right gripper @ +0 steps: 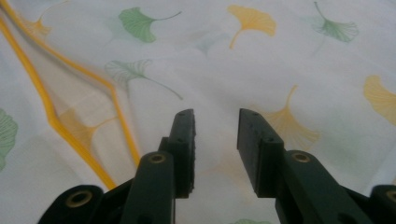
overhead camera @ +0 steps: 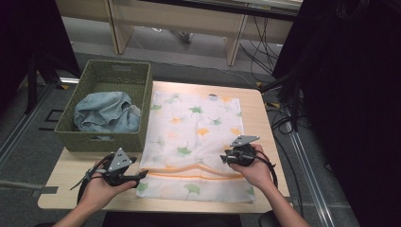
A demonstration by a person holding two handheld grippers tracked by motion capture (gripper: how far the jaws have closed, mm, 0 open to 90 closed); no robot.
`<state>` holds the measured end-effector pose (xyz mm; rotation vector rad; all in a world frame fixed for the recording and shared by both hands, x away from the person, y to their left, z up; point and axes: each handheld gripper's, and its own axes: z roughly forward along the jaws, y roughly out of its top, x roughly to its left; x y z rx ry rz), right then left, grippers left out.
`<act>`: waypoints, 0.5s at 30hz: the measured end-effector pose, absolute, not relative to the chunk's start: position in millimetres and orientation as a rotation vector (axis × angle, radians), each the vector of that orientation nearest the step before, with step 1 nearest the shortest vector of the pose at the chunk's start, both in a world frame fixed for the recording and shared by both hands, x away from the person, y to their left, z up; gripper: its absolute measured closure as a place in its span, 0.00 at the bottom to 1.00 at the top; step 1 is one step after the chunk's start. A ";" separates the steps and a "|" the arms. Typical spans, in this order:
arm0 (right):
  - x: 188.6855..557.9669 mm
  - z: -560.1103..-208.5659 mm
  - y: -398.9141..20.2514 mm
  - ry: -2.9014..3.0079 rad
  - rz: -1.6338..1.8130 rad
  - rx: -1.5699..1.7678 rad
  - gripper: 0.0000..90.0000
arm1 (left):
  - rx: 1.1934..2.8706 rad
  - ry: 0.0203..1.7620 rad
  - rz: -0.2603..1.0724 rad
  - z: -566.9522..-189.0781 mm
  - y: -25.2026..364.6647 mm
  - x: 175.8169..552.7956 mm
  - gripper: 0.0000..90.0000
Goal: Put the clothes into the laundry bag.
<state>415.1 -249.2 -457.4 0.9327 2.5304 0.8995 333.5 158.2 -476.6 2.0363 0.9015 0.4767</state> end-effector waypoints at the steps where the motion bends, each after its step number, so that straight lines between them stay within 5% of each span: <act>1: 415.1 -457.4 -249.2 2.530 0.900 0.933 0.77 | 2.034 0.900 0.479 -476.4 157.3 333.6 0.40; 15: 405.0 -459.7 -230.7 2.595 0.874 0.863 0.82 | 2.046 0.878 0.474 -475.6 151.3 330.9 0.37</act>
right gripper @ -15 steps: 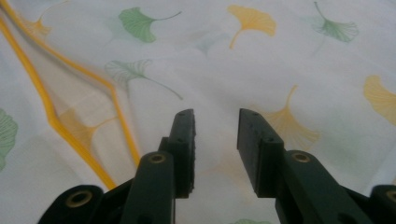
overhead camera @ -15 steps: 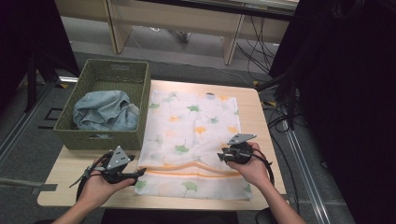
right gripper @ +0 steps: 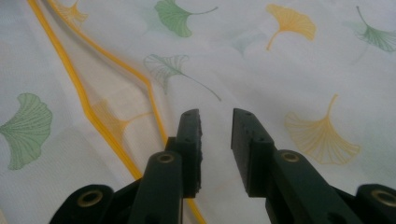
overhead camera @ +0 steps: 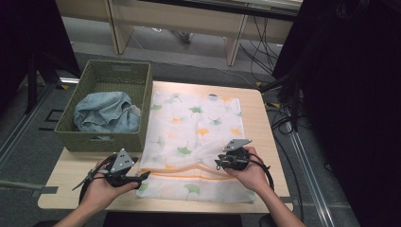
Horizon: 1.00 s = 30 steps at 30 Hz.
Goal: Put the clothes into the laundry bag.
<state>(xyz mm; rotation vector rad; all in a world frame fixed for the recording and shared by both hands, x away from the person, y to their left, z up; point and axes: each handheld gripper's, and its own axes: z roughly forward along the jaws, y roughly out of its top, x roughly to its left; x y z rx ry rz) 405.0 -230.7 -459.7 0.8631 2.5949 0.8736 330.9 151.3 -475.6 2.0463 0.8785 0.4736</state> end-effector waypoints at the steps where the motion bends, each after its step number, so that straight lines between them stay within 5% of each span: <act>1: 405.0 -460.2 -228.8 2.600 0.867 0.856 0.82 | 2.049 0.876 0.472 -475.9 150.9 330.8 0.37; 30: 397.8 -466.0 -192.9 2.726 0.864 0.699 0.83 | 2.065 0.876 0.442 -479.2 146.7 329.7 0.42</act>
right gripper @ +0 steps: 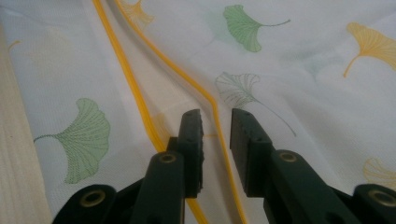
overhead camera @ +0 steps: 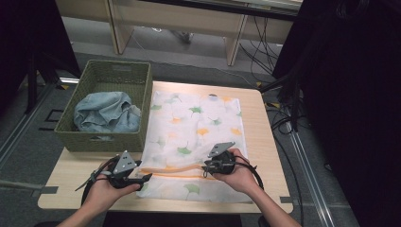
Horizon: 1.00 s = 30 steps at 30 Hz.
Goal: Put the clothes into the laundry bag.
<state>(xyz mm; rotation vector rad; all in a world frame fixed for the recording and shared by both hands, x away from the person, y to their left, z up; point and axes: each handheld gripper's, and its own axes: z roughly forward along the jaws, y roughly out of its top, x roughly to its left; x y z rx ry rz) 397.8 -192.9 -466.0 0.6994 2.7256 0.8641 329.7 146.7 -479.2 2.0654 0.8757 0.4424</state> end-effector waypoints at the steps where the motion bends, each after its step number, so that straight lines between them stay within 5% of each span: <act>1: 397.8 -466.0 -192.9 2.726 0.864 0.699 0.83 | 2.066 0.876 0.442 -479.3 146.7 329.8 0.42; 30: 418.6 -488.2 -173.0 2.812 0.694 0.692 0.92 | 2.073 0.882 0.435 -480.9 145.3 329.8 0.42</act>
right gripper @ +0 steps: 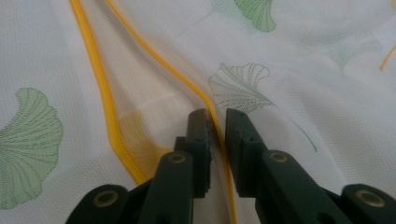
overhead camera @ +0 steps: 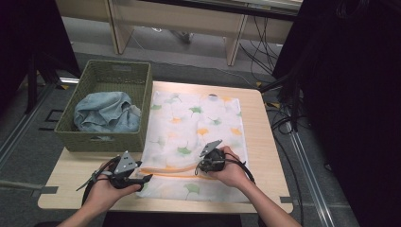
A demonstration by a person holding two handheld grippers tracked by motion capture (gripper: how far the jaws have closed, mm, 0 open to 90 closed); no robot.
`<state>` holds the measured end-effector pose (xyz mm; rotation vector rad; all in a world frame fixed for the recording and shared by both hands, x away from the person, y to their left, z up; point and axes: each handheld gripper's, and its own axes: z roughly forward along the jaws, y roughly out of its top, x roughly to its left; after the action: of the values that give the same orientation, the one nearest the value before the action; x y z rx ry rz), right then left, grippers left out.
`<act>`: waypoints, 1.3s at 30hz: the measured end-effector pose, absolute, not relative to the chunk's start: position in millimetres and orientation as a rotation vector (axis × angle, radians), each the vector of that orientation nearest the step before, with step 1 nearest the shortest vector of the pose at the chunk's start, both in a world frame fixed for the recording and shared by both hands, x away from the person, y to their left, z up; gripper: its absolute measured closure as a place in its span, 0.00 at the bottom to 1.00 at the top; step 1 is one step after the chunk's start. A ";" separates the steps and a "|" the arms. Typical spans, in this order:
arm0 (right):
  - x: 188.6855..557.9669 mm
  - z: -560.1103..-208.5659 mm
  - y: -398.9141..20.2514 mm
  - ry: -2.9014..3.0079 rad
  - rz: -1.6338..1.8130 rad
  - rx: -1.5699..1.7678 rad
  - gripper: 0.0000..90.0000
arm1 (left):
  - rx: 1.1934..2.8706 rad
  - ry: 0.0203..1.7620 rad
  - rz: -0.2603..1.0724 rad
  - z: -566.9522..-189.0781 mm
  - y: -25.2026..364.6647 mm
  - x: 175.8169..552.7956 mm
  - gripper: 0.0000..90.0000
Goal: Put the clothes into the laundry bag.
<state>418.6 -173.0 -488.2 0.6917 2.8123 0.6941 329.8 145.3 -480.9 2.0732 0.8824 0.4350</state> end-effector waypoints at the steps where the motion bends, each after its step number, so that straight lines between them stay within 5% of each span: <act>1: 419.1 -487.8 -172.5 2.815 0.687 0.686 0.93 | 2.073 0.883 0.436 -481.0 145.3 329.9 0.42; 8: 422.2 -486.0 -169.3 2.860 0.658 0.690 0.99 | 2.073 0.882 0.436 -481.6 145.0 329.9 0.42; 39: 414.2 -444.9 -171.2 2.515 0.937 0.722 1.00 | 2.030 0.855 0.459 -474.8 145.6 327.0 0.44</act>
<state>414.2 -171.2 -444.9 0.7217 2.5149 0.9366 327.0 145.6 -474.8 2.0302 0.8551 0.4591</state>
